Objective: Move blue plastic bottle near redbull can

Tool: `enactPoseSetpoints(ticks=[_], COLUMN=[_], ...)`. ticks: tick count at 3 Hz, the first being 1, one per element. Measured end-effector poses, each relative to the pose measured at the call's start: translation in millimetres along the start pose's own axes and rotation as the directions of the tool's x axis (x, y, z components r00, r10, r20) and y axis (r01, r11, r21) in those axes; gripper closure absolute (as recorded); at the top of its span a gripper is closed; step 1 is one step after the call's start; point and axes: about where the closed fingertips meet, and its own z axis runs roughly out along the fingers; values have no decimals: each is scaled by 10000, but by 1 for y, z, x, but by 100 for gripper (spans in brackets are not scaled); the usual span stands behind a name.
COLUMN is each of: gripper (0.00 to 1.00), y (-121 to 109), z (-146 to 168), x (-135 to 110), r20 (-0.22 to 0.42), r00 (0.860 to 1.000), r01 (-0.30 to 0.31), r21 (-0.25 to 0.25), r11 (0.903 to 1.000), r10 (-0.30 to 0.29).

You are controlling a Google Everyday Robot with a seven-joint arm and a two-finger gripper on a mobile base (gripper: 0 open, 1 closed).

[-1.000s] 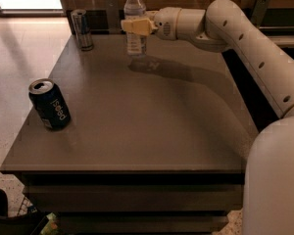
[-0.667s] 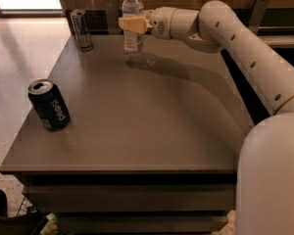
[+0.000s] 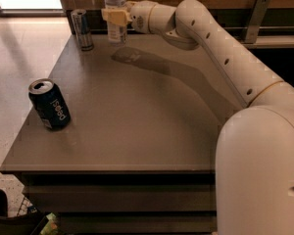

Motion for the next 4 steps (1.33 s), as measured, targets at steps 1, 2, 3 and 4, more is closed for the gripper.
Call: enactPoseSetpoints(ticks=[1,2,3,4], gripper=[100,100,100,100], y=[6,9,6,-2], z=[21,36,41,41], x=[3,18,30,44], r20=[20,-184,-143,58], r00=[9997,9994,9993,9994], r01=[254,284,349,344], r21=[140,150,59,43], r11=[9996,9995,9994,9994], r10=[-254,-281,-348,-345])
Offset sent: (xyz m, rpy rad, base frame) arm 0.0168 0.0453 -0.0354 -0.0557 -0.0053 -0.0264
